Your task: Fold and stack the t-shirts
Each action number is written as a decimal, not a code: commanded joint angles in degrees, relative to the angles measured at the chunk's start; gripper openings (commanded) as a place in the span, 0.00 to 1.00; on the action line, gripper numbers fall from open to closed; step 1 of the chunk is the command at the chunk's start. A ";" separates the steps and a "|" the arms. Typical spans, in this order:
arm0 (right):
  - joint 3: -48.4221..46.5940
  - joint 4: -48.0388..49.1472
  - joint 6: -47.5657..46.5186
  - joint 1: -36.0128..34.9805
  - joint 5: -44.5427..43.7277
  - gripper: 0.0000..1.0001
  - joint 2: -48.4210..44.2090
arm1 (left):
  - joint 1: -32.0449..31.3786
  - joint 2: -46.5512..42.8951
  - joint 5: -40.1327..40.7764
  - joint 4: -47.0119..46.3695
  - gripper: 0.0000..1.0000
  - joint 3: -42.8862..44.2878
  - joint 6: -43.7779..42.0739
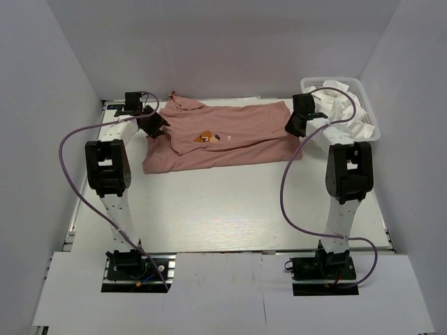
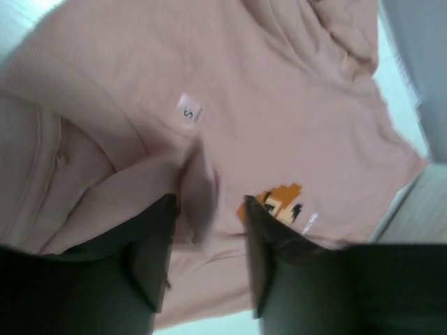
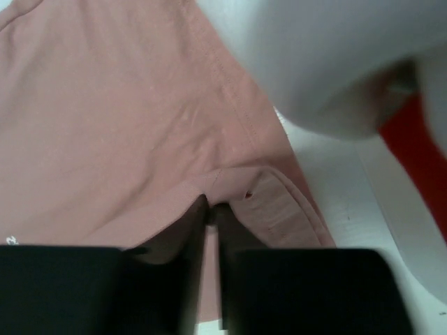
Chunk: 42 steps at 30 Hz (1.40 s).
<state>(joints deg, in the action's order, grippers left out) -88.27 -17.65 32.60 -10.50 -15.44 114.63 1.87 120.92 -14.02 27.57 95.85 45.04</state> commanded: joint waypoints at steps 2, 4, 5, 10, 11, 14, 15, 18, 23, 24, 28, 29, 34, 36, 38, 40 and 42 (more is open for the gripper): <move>-3.57 1.04 -3.76 0.40 2.59 0.25 1.12 | 0.86 1.24 -2.58 -5.05 0.70 4.68 0.58; -4.28 1.47 -6.21 0.48 4.27 0.26 1.21 | 1.47 2.56 -4.00 -5.07 1.00 6.35 0.05; -4.54 1.13 -7.02 0.22 6.19 0.31 1.04 | 1.47 2.56 -4.00 -3.59 1.00 7.93 -0.47; -3.14 0.07 -10.45 -0.57 13.49 0.74 -0.10 | 0.95 -6.80 -1.99 -4.01 1.00 -3.07 -2.76; -2.35 0.33 -10.71 -1.01 13.94 0.90 -0.46 | 0.94 -8.84 -1.28 -5.84 1.00 -6.09 -2.76; 2.48 2.86 -10.10 -1.62 16.57 0.90 -2.21 | 0.42 -15.09 0.22 -10.40 1.00 -18.13 -1.80; 4.92 3.58 -9.49 -2.15 17.80 0.90 -2.74 | 0.42 -15.89 0.22 -12.35 1.00 -21.20 -1.10; 8.90 5.60 -8.78 -2.68 19.84 0.90 -2.92 | 0.42 -15.11 -3.81 -15.79 1.00 -27.56 0.75; 14.34 5.87 -7.11 -3.21 18.09 0.90 -2.65 | 0.42 -12.64 -4.35 -13.07 1.00 -28.43 -0.38; 15.31 6.74 -6.59 -3.21 17.64 0.90 -3.18 | 0.42 -12.64 -3.39 -12.46 1.00 -30.27 -0.39; 25.91 7.72 -4.74 -2.77 11.67 0.90 -7.22 | 1.03 -15.88 2.67 -8.60 1.00 -35.99 -1.62; 27.61 7.89 -4.04 -2.77 10.44 0.90 -8.62 | 1.03 -16.68 5.55 -7.72 1.00 -37.91 -2.40; 42.97 8.25 -0.88 -2.77 7.45 0.90 -17.94 | 1.03 -22.12 11.11 -2.79 1.00 -44.60 -2.50; 48.26 9.12 0.53 -2.68 7.89 0.90 -24.00 | 1.55 -26.06 12.96 -1.48 1.00 -48.64 -1.97; 52.82 8.86 2.11 -2.68 7.45 0.90 -29.86 | 1.56 -29.41 14.98 0.63 1.00 -52.77 -0.83; 54.77 7.98 2.12 -2.77 7.18 0.90 -34.27 | 1.56 -35.47 14.99 0.64 1.00 -56.72 -0.21; 55.83 8.07 -0.15 -3.38 9.88 0.90 -40.68 | 0.95 -40.22 12.01 0.64 1.00 -59.02 0.40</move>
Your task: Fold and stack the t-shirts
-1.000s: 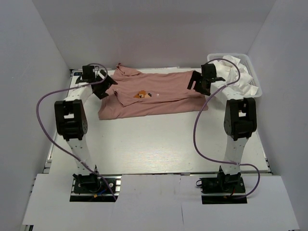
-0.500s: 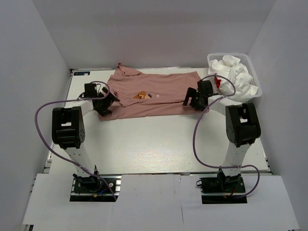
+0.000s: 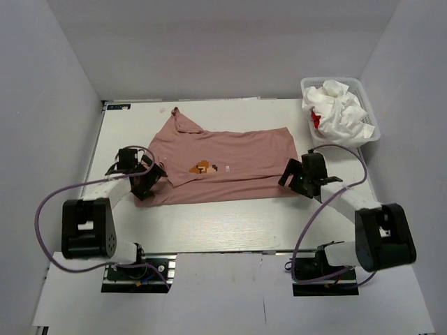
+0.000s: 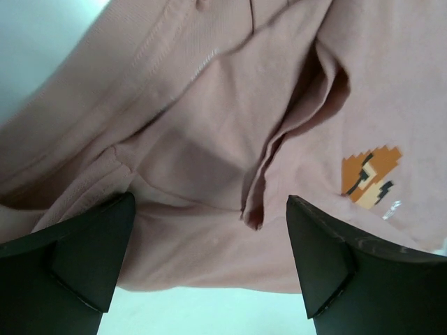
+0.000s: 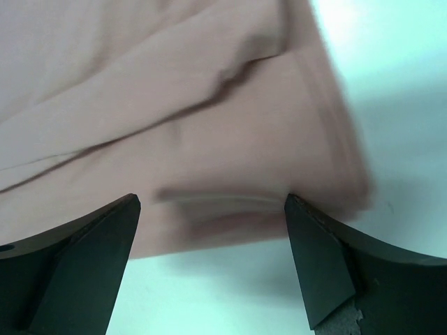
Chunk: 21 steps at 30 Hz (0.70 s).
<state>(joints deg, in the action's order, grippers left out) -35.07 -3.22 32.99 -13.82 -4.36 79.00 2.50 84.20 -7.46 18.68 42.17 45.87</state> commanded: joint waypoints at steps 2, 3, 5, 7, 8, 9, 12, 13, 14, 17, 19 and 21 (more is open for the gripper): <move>3.60 -6.27 -1.87 -0.76 -0.12 0.90 -8.76 | -0.47 -11.40 4.56 9.54 1.00 -7.45 0.28; 4.13 -6.18 -3.79 -1.37 0.84 0.90 -14.35 | -0.48 -14.13 3.61 10.06 1.00 -7.46 0.97; 4.31 -6.01 -4.69 -2.43 0.32 0.90 -17.55 | -0.48 -21.23 3.07 10.06 1.00 -8.68 1.85; 3.61 -5.48 -5.83 -3.92 -0.21 0.90 -21.17 | -0.48 -24.86 2.29 10.06 1.00 -8.69 3.18; 2.91 -5.65 -8.27 -4.63 0.05 0.90 -20.91 | -0.48 -26.01 1.58 9.11 1.00 -8.69 3.18; -0.49 -5.74 -9.17 -7.50 0.23 0.90 -20.47 | -0.48 -27.06 1.58 9.10 1.00 -8.69 3.18; -7.09 -7.06 -12.51 -14.62 -0.30 0.90 -14.86 | -0.48 -28.48 4.29 13.56 1.00 -4.14 3.96; -9.38 -6.45 -13.21 -16.30 -0.56 0.90 -10.49 | -0.48 -29.18 7.87 14.97 1.00 -3.16 4.84; -10.80 -6.27 -15.57 -20.50 -2.56 0.90 -8.53 | -0.48 -30.05 9.64 16.20 1.00 -2.19 5.46; -19.40 -6.88 -20.39 -30.54 -7.92 0.90 2.27 | -0.48 -31.64 15.80 19.20 1.00 0.36 7.83; -26.58 -6.18 -22.09 -36.76 -10.65 0.90 9.11 | 0.05 -32.70 21.42 20.60 1.00 0.37 11.50; -30.30 -5.39 -24.46 -39.07 -14.00 0.90 18.07 | 0.57 -33.58 25.11 24.10 1.00 0.37 16.33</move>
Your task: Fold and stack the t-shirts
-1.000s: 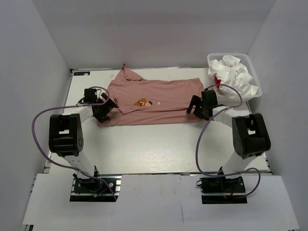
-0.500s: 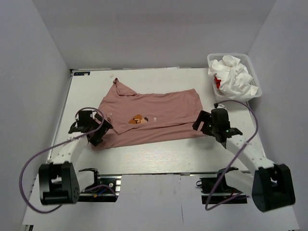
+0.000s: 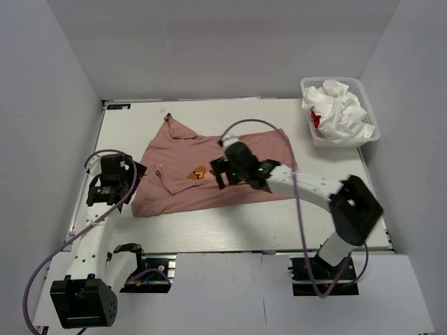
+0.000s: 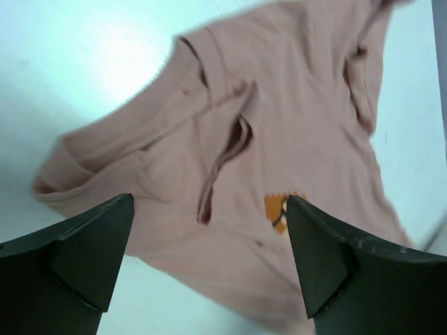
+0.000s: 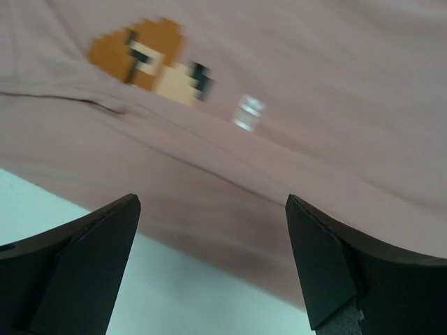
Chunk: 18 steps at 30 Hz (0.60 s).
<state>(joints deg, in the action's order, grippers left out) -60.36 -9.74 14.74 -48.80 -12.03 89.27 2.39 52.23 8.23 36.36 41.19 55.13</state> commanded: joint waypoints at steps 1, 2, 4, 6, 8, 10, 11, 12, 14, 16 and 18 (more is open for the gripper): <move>-9.21 1.56 -6.74 -7.16 -7.21 0.90 9.76 | 0.68 -2.39 11.35 6.44 1.00 0.74 8.66; -12.91 2.09 -7.44 -8.06 -7.39 0.90 13.17 | 0.68 -3.35 11.37 5.14 1.00 -0.31 9.37; -18.72 3.49 -9.10 -11.48 -8.62 0.90 17.32 | 0.68 -3.89 11.37 2.66 1.00 -3.65 10.86; -21.72 6.39 -10.17 -13.86 -8.36 0.90 21.54 | -0.11 -4.41 12.15 1.18 1.00 -6.72 15.96; -24.87 9.03 -12.63 -16.57 -8.62 0.90 24.35 | -0.63 -5.02 12.86 -1.81 1.00 -8.92 18.59; -26.99 10.62 -13.42 -17.38 -10.11 0.90 27.43 | -0.64 -5.73 12.86 -4.36 1.00 -9.98 19.13; -29.62 10.79 -13.86 -18.26 -11.51 0.90 29.53 | -0.64 -6.26 12.86 -5.24 1.00 -10.86 19.13; -30.69 10.62 -14.12 -18.53 -12.13 0.90 31.29 | -0.64 -6.26 12.17 -6.12 1.00 -11.48 19.13; -33.32 9.83 -14.48 -19.14 -13.63 0.90 33.50 | -0.64 -6.26 11.55 -7.79 1.00 -13.05 19.13; -34.73 9.83 -14.48 -19.58 -14.77 0.90 36.05 | -0.64 -6.26 10.94 -9.02 1.00 -14.11 19.13; -35.96 9.83 -14.39 -19.41 -15.30 0.90 38.41 | -0.64 -6.26 9.27 -12.35 1.00 -15.96 19.13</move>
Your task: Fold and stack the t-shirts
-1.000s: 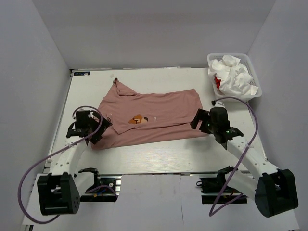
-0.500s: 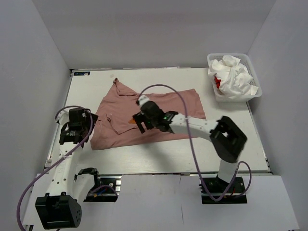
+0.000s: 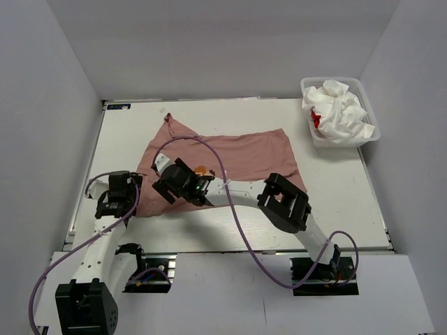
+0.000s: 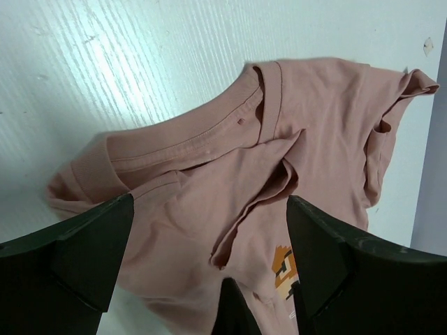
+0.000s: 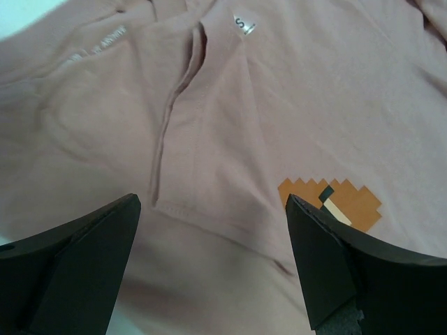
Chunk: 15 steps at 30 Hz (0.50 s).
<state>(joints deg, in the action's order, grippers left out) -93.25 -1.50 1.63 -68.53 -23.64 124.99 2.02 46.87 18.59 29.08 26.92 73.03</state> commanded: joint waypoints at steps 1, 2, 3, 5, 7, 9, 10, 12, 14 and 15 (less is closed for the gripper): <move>-3.42 1.59 -3.02 0.16 -3.96 0.90 3.24 | -0.26 -0.12 -1.80 -7.09 1.00 -2.82 1.23; -3.86 1.59 -3.21 0.24 -3.96 0.90 3.94 | -0.26 -0.11 -3.28 -8.33 1.00 -3.36 1.23; -5.08 -0.16 -3.56 0.33 -4.39 0.90 5.51 | -0.26 0.84 -3.99 -9.30 1.00 -3.97 1.23; -5.79 -0.26 -4.17 0.33 -5.62 0.90 6.75 | -0.26 1.72 -5.14 -12.01 1.00 -4.86 1.23; -5.89 0.26 -4.35 0.15 -7.02 0.90 7.37 | -0.26 2.35 -5.76 -12.56 1.00 -5.56 1.23; -5.89 0.79 -4.00 0.15 -8.96 0.83 7.81 | -0.26 3.48 -5.76 -13.44 1.00 -6.26 1.23; -5.71 0.88 -3.91 0.33 -10.62 0.79 7.55 | -0.26 3.49 -5.15 -13.44 1.00 -6.87 1.23; -5.45 2.99 -2.95 0.33 -11.78 0.60 6.77 | -0.26 4.80 -5.14 -13.96 1.00 -7.66 1.23; -4.40 4.13 -2.51 0.24 -13.01 0.46 6.32 | -0.26 4.81 -4.62 -14.49 1.00 -9.68 1.23; -3.96 4.48 -2.42 0.24 -13.19 0.44 5.80 | -0.26 5.33 -4.61 -14.49 1.00 -9.69 1.23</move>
<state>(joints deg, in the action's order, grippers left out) -97.23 -0.73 -1.50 -68.27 -32.86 131.76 2.02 51.64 13.87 15.86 18.85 74.02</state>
